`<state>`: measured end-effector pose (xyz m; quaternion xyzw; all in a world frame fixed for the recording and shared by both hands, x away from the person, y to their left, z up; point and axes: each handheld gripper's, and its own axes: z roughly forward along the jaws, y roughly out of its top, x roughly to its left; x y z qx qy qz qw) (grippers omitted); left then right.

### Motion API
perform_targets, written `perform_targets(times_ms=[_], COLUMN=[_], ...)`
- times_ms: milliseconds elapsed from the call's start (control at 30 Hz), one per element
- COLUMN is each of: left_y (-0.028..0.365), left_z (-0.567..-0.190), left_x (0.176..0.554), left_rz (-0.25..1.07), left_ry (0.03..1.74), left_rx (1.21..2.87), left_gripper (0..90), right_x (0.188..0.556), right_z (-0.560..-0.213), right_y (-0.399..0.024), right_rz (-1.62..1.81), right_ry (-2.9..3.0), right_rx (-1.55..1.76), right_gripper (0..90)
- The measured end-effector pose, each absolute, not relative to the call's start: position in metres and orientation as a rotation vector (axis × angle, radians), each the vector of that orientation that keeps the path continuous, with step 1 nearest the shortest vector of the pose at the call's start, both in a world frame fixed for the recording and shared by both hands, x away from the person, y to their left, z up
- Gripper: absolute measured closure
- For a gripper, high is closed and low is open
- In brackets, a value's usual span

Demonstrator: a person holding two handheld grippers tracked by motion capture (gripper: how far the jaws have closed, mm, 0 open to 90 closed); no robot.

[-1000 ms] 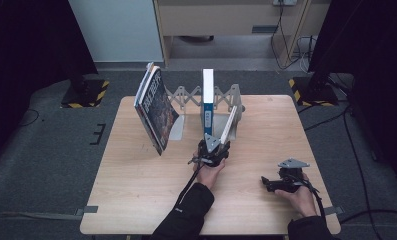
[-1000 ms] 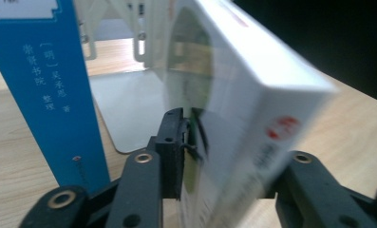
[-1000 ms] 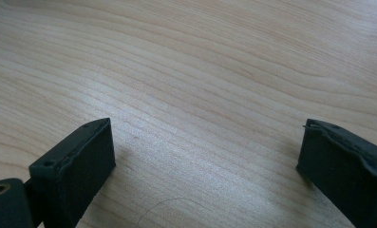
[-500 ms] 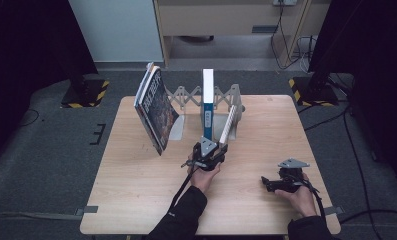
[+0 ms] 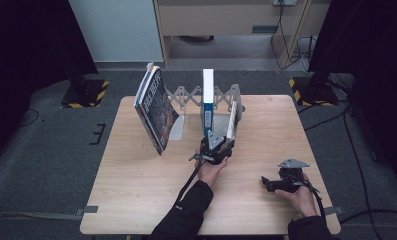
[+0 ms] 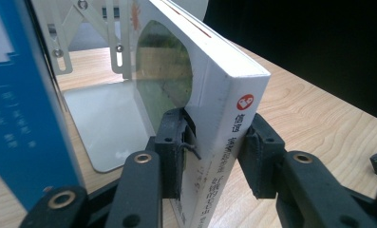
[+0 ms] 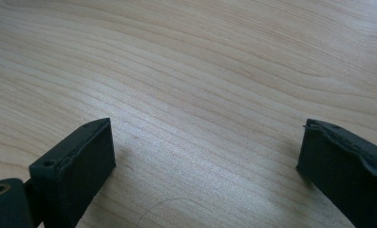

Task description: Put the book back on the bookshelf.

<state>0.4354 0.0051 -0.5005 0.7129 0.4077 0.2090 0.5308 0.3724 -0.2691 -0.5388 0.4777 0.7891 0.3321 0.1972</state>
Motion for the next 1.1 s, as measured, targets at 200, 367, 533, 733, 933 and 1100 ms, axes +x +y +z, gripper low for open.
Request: perform_targets(times_ms=[200,367,533,733,933,1100], left_y=[0.005,0.009,0.005,-0.003,-0.008,-0.01], left_z=[-0.502,-0.502,-0.499,-0.497,-0.495,-0.495], left_x=[0.431,0.432,0.44,0.45,0.461,0.467], left_rz=[0.507,0.488,0.477,0.484,0.495,0.498], left_ry=[0.926,0.917,0.918,0.922,0.938,0.947], left_rx=[1.76,1.762,1.776,1.788,1.798,1.796], left_gripper=[61.1,62.5,63.0,61.3,60.3,59.9], right_x=[0.372,0.372,0.372,0.372,0.372,0.372], right_z=[-0.539,-0.539,-0.539,-0.539,-0.539,-0.539], right_y=[-0.269,-0.269,-0.269,-0.269,-0.269,-0.269], right_rz=[0.93,0.93,0.929,0.929,0.929,0.929], right_ry=[2.209,2.209,2.209,2.209,2.209,2.209], right_rx=[1.337,1.337,1.337,1.337,1.338,1.337], right_gripper=[4.7,4.7,4.8,4.7,4.7,4.7])
